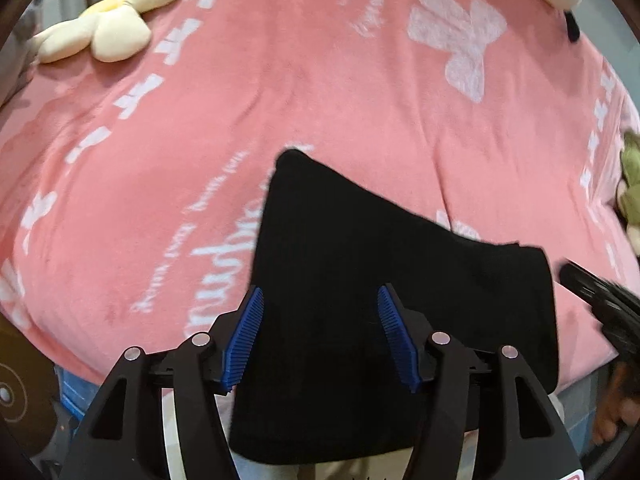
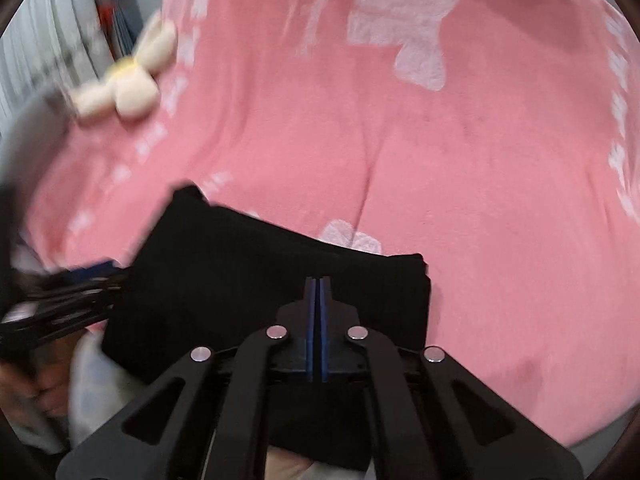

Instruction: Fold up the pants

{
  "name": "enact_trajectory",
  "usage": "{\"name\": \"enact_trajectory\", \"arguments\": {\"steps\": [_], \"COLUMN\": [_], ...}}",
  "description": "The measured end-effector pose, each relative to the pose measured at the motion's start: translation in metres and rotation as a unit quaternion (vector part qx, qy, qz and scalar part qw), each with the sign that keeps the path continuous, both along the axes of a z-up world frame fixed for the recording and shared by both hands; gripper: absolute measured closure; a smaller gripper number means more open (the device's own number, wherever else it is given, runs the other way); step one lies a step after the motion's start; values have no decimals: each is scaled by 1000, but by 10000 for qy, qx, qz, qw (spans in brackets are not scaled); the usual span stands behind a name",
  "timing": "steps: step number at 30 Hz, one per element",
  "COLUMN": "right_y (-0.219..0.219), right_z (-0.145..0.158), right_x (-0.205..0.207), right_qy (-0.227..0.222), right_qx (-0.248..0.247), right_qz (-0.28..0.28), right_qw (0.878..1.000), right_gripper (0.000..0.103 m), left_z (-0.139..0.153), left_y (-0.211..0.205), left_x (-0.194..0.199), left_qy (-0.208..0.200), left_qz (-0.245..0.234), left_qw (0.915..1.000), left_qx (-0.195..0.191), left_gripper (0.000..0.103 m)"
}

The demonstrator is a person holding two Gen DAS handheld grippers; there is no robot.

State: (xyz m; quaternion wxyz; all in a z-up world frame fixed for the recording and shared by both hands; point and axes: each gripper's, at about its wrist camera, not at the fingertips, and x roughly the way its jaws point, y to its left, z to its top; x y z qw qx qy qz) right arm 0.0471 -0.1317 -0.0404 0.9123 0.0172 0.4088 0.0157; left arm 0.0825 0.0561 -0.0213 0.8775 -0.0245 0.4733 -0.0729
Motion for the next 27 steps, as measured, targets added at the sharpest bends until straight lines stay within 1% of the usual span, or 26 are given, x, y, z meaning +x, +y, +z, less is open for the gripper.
{"name": "enact_trajectory", "arguments": {"steps": [1, 2, 3, 4, 5, 6, 8, 9, 11, 12, 14, 15, 16, 17, 20, 21, 23, 25, 27], "right_y": [-4, -13, -23, -33, -37, -37, -31, -28, -23, -28, -33, -32, -30, -31, -34, -40, -52, -58, -59], "right_z": [-15, -35, -47, -45, -38, -23, -6, -5, -26, -41, -32, -19, -7, -3, -5, -9, -19, -28, -36], "right_x": [12, 29, 41, 44, 40, 33, 26, 22, 28, 31, 23, 15, 7, -2, -24, -32, -47, -54, -60], "right_qy": [178, 468, 632, 673, 585, 413, 216, 246, 576, 822, 692, 554, 389, 307, 386, 451, 623, 724, 757], "right_qx": [-249, -519, -607, -176, -6, 229, 580, 576, 106, -114, 223, 398, 491, 523, 440, 510, 933, 1356, 1651], "right_qz": [-154, -371, -578, -724, -765, -746, -565, -524, -573, -688, -777, -771, -758, -725, -785, -855, -970, -965, -949], "right_qw": [9994, 9969, 9945, 9949, 9954, 9961, 9965, 9967, 9966, 9942, 9943, 9947, 9952, 9955, 9952, 9940, 9889, 9834, 9788], "right_gripper": [103, 103, 103, 103, 103, 101, 101, 102, 103, 103, 103, 100, 100, 100, 99, 96, 89, 70, 67], "left_z": [-4, -7, -10, -8, -8, -8, -10, -10, -13, -13, -13, -13, -13, -14, -15, -14, -14, -12, -7], "left_y": [-5, -4, -5, -9, -12, -12, -14, -14, -16, -17, -20, -20, -20, -19, -19, -20, -20, -18, -14], "left_x": [1, 3, 5, 5, 4, 2, 2, 2, 2, 2, 1, 1, 0, 0, 0, -1, -3, -6, -10], "left_qy": [79, 119, 132, 138, 139, 103, 65, 60, 45, 42, 32, 20, 25, 29, 32, 25, 23, 27, -2], "left_qz": [-12, 6, -7, -23, -19, -30, -65, -67, -83, -91, -127, -139, -165, -157, -133, -142, -145, -131, -91], "left_qw": [10000, 9999, 9998, 9998, 9996, 9994, 9992, 9991, 9989, 9987, 9983, 9981, 9979, 9980, 9980, 9978, 9977, 9980, 9990], "left_qx": [48, 82, 122, 151, 234, 315, 377, 402, 468, 495, 574, 600, 622, 619, 622, 641, 661, 611, 442], "left_gripper": [45, 45, 45, 45, 45, 45, 45, 45, 44, 44, 43, 43, 43, 43, 43, 43, 43, 43, 43]}}
